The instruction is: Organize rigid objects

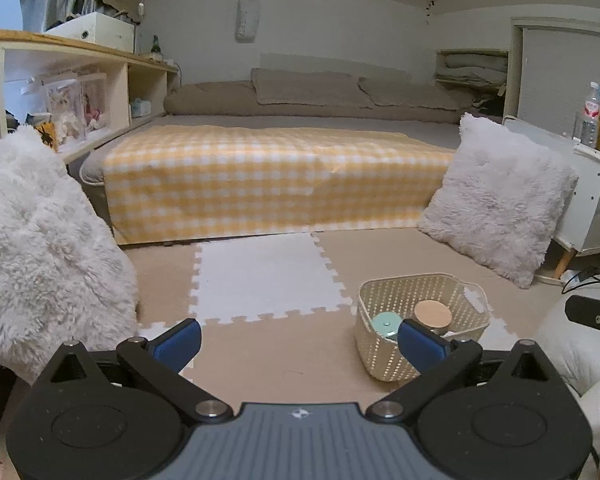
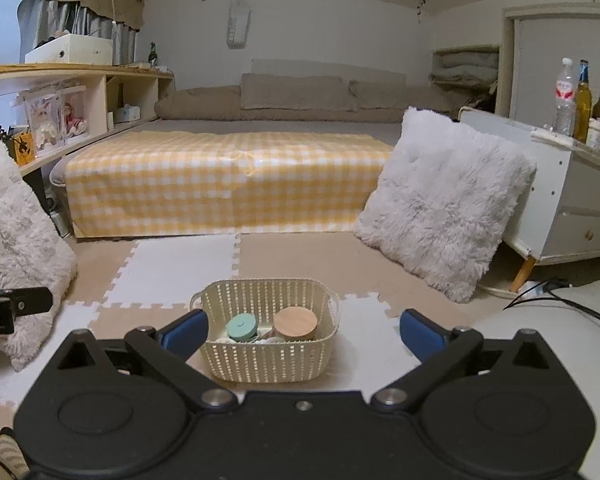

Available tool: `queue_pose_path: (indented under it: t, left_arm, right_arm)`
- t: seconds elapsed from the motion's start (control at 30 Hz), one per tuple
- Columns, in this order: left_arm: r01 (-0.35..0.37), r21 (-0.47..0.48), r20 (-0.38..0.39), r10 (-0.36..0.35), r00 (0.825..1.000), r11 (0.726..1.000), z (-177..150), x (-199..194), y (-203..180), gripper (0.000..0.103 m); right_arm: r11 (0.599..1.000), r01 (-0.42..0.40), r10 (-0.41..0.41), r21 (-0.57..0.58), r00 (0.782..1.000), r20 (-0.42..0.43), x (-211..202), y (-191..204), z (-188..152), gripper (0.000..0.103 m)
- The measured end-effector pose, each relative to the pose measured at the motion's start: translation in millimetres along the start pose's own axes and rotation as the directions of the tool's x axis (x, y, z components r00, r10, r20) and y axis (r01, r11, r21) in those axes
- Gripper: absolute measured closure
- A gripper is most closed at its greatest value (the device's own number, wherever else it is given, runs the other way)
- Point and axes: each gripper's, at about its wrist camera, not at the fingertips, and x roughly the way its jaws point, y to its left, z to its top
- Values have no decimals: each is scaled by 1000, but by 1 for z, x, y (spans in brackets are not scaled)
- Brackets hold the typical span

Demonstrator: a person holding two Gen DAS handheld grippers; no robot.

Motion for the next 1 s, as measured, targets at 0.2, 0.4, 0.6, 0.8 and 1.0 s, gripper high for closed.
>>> queue_pose_path:
  t: [0.2, 0.4, 0.6, 0.8, 1.0]
  left_arm:
    - [-7, 10, -2, 7, 1000, 1000, -3, 1, -1, 0]
    - [-5, 5, 0, 5, 1000, 1000, -5, 0, -1, 0]
    - [-9, 5, 0, 9, 1000, 1000, -6, -1, -1, 0]
    - [-12, 5, 2, 12, 1000, 1000, -6, -1, -2, 0]
    - [-11, 5, 2, 11, 1000, 1000, -6, -1, -2, 0]
  right_arm:
    - [1000, -7, 7, -22, 1000, 7, -1, 5, -4, 0]
    - [1000, -2, 3, -20, 1000, 12, -2, 5, -6, 0]
    - [1000, -6, 6, -19, 1000, 12, -2, 5, -7, 0]
    - [1000, -6, 6, -17, 1000, 12, -2, 5, -7, 0]
    - [1000, -6, 6, -18, 1000, 12, -2, 5, -6, 0]
